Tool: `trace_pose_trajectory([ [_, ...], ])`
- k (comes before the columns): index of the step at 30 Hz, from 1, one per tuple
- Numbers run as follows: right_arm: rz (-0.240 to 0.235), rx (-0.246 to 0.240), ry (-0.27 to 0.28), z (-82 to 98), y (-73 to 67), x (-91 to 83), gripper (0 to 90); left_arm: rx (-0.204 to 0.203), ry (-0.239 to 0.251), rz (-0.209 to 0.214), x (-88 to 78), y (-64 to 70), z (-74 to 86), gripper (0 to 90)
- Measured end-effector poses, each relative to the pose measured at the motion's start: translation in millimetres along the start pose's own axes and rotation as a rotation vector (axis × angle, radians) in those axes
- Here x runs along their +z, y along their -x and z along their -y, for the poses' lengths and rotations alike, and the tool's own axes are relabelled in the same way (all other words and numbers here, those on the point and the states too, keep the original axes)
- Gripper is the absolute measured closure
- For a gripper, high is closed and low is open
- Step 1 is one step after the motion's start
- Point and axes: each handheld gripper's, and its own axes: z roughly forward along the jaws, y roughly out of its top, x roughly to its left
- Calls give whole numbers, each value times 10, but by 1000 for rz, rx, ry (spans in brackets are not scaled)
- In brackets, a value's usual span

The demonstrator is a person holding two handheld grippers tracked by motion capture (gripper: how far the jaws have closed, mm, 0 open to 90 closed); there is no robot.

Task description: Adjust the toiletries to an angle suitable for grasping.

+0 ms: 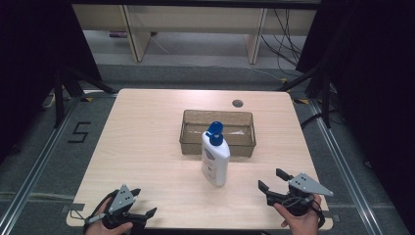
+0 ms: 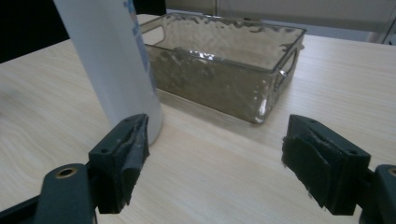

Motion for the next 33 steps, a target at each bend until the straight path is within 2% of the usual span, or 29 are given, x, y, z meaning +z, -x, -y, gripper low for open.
trace_pose_trajectory([
  [1,-20,17,-4,-14,-21,0,233,-18,15,-7,9,15,4,148],
  [2,-11,23,2,-28,-47,-2,234,-5,6,-8,4,4,4,148],
  [3,-23,0,0,-50,-37,-7,234,-5,2,-3,2,4,3,148],
  [4,-30,3,21,-69,-52,8,236,-3,0,0,3,2,2,148],
  [5,-26,-6,19,-90,-56,-3,239,-3,5,2,8,1,4,148],
  [6,-34,13,16,-113,-80,-9,241,-3,-1,2,6,0,1,148],
  [7,-37,-27,21,-166,-80,-1,251,8,-2,-4,9,-4,1,148],
  [9,-36,-22,25,-181,-91,1,251,6,2,-1,9,-6,1,148],
  [10,-38,-35,36,-208,-90,11,251,5,2,0,7,-8,0,148],
  [11,-48,-13,21,-241,-113,5,252,-16,20,0,20,2,4,148],
  [12,-48,-13,21,-241,-113,5,252,-16,20,0,20,2,4,148],
  [13,-65,-28,46,-285,-106,31,250,-16,20,-4,22,5,5,148],
  [14,-78,-15,38,-298,-121,31,244,14,-8,-9,11,-17,2,148],
  [15,-77,-40,50,-322,-116,45,239,14,-8,-9,11,-17,2,148],
  [17,-86,-42,47,-346,-125,44,237,13,-11,-14,14,-14,3,148],
  [18,-84,-17,44,-367,-155,39,232,12,-8,-13,13,-14,2,148],
  [19,-85,-24,38,-388,-155,37,229,11,-4,-12,12,-17,3,148],
  [20,-94,-40,63,-432,-143,62,226,5,1,-15,9,-17,3,148],
  [21,-95,-39,63,-454,-141,64,224,-16,18,-8,18,-3,5,148],
  [22,-97,-39,61,-479,-138,66,223,-6,18,-9,18,-11,8,148],
  [23,-91,-16,74,-491,-155,80,223,5,-5,-15,2,-15,5,148],
  [24,-97,-42,82,-517,-132,88,223,7,-3,-14,2,-15,6,148],
  [25,-115,-11,75,-535,-148,86,222,9,-4,-16,1,-17,6,148],
  [26,-109,-7,70,-553,-156,81,221,7,-4,-16,1,-17,7,148],
  [27,-119,-16,89,-572,-151,86,220,-17,16,-10,12,-1,8,148],
  [29,-128,1,87,-612,-168,60,220,-17,15,-11,13,-3,8,148],
  [30,-125,-5,79,-637,-168,36,217,-12,20,-9,21,-8,11,148],
  [33,-123,-27,103,-703,-174,25,213,-10,17,-3,25,-7,9,148],
])
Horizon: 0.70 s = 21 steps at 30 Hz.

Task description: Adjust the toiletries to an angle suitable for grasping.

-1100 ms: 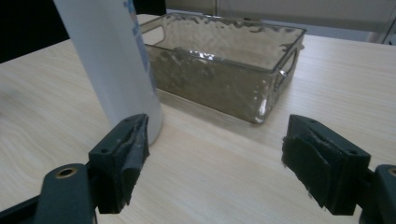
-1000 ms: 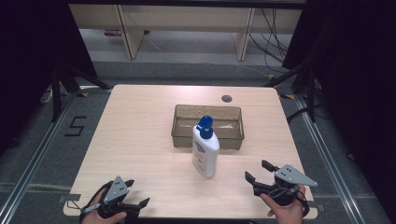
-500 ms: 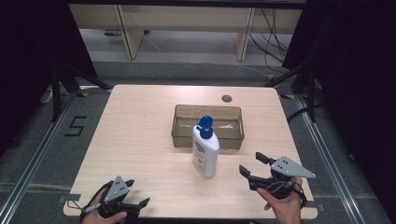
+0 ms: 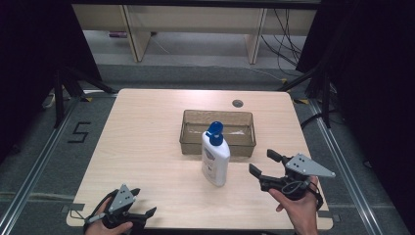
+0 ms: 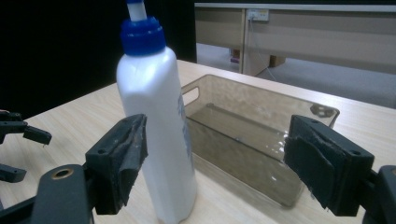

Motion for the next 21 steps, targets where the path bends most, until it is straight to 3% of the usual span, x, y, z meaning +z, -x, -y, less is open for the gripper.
trace_pose_trajectory([
  [2,-9,7,8,-40,-21,15,211,0,-5,-1,-4,-1,-1,148],
  [10,-37,-42,0,-197,-112,126,221,16,-21,-7,-21,-15,-2,148],
  [12,-30,-19,-20,-203,-138,117,222,16,-21,-7,-21,-15,-2,148],
  [13,-27,-64,0,-212,-111,140,222,15,-15,-4,-17,-15,0,148],
  [14,-42,-34,-13,-218,-133,158,225,-3,-5,-9,-12,2,-1,148],
  [15,-42,-34,-13,-218,-133,158,225,-8,0,-8,-9,6,-1,148],
  [16,-36,-51,-5,-232,-132,176,228,-8,0,-8,-10,6,-1,148],
  [17,-47,-27,-18,-239,-149,179,229,5,-12,-10,-18,-6,-2,148],
  [20,-40,-32,-24,-263,-154,179,230,14,-12,-7,-16,-13,0,148],
  [21,-43,-46,-8,-277,-150,192,231,-4,4,-6,-5,1,2,148],
])
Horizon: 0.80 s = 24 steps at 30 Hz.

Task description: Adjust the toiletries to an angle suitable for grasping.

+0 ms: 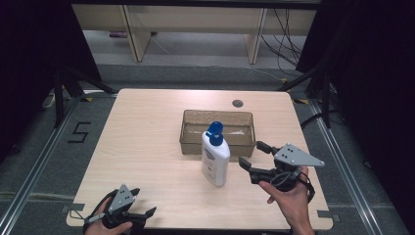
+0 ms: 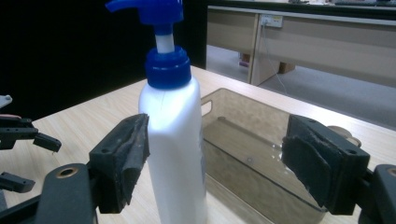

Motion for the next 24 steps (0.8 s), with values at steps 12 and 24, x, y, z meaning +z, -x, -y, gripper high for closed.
trace_pose_trajectory([
  [12,-9,-25,1,-197,-88,124,256,0,-5,1,-11,2,-4,148],
  [24,-27,-31,6,-260,-104,245,260,17,-27,-1,-14,-21,-7,148],
])
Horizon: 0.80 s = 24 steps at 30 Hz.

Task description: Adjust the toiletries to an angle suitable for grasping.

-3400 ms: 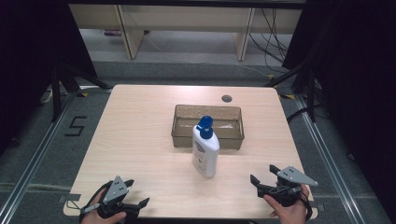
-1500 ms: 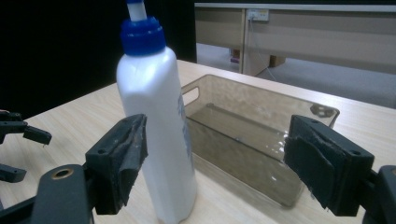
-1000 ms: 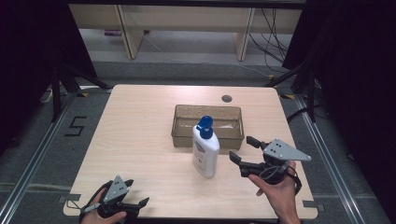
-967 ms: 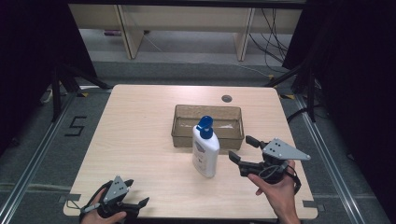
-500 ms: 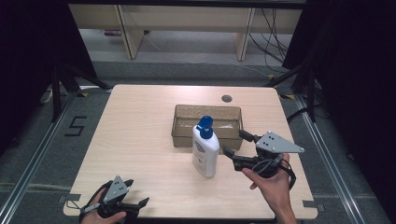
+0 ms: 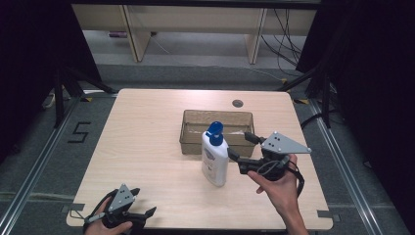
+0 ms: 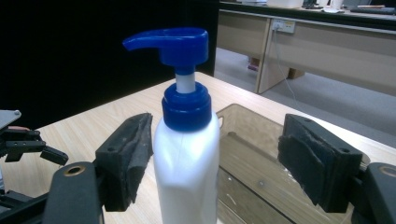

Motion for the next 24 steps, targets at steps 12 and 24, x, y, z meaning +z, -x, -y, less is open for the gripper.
trace_pose_trajectory([
  [12,-31,-33,8,-113,-24,114,280,-4,8,5,15,1,-12,148],
  [24,-93,-47,6,-137,-73,302,314,-19,16,14,58,19,-52,148],
])
